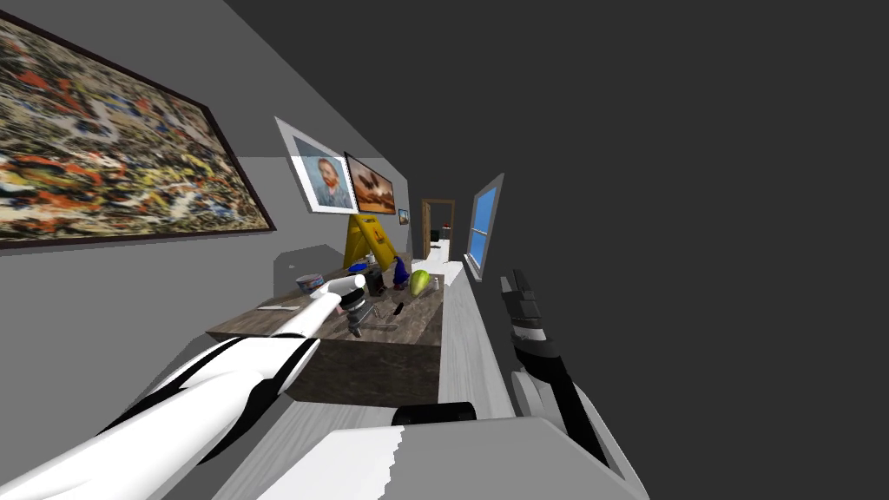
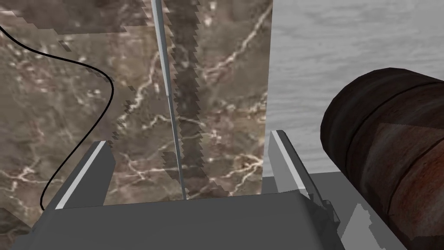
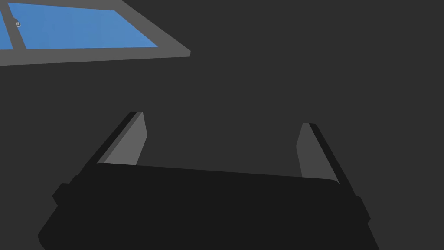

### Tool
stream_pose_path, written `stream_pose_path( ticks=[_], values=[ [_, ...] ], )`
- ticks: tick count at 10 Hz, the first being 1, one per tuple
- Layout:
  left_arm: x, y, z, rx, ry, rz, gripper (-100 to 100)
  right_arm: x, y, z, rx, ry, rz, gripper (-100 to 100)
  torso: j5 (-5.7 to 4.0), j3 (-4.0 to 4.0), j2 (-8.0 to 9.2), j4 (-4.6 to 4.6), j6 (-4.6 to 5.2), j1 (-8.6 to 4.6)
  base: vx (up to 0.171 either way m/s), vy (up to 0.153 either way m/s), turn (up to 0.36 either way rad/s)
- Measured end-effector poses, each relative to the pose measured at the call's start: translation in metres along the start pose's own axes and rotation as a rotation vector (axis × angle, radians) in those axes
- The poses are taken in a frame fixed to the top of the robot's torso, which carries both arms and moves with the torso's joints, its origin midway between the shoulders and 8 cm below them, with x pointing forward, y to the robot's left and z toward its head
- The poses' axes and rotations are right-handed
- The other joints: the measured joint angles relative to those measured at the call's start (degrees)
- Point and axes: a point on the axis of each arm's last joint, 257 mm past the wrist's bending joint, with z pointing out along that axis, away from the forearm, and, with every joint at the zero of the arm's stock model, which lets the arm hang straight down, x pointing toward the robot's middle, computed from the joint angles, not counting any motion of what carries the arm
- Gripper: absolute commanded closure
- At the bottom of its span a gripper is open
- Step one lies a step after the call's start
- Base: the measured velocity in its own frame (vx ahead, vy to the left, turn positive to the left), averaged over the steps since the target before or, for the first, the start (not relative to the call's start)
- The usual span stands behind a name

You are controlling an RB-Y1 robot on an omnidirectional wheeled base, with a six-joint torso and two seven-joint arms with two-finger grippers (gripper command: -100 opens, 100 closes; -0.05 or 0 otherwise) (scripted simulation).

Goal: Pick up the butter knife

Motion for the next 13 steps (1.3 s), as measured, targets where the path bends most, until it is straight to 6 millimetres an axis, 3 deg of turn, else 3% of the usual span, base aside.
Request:
stream_pose_path(
  ticks=[1,5,7,9,10,11,13],
  values=[
    [0.000,-0.001,0.001,0.003,-0.001,0.000,100,0.000,0.000,0.000,0.000,0.000,0.000,0,-0.01,0.00,0.00,0.01,-0.01,-0.02,0.000,0.000,0.000],
    [0.000,-0.001,0.001,0.002,-0.001,0.000,100,0.000,0.000,0.000,0.000,0.000,0.000,0,-0.02,-0.01,-0.02,0.00,-0.01,-0.04,0.000,0.000,0.000],
    [0.000,-0.001,0.001,0.002,-0.001,0.000,-100,0.000,0.000,0.000,0.000,0.000,0.000,0,-0.02,-0.01,-0.02,0.00,-0.01,-0.04,-0.002,-0.054,-0.012],
    [0.001,-0.014,-0.009,0.038,-0.013,0.006,-100,0.000,0.000,0.000,0.000,0.000,0.000,0,-0.14,0.04,0.07,0.02,0.03,-0.55,-0.027,-0.098,-0.004],
    [0.001,-0.015,-0.009,0.041,-0.013,0.006,0,0.000,0.000,0.000,0.000,0.000,0.000,0,-0.09,0.04,0.06,0.03,0.00,-0.32,-0.002,-0.011,0.000],
    [0.001,-0.015,-0.009,0.041,-0.013,0.007,-100,0.000,0.000,0.000,0.000,0.000,0.000,0,-0.05,0.02,0.02,0.01,0.00,-0.14,0.002,0.010,-0.025],
    [0.003,-0.013,0.005,0.040,-0.011,0.003,-100,0.000,0.000,0.000,0.000,0.000,0.000,0,0.00,-0.01,-0.02,0.00,-0.01,0.03,0.001,0.022,-0.022]
  ],
)
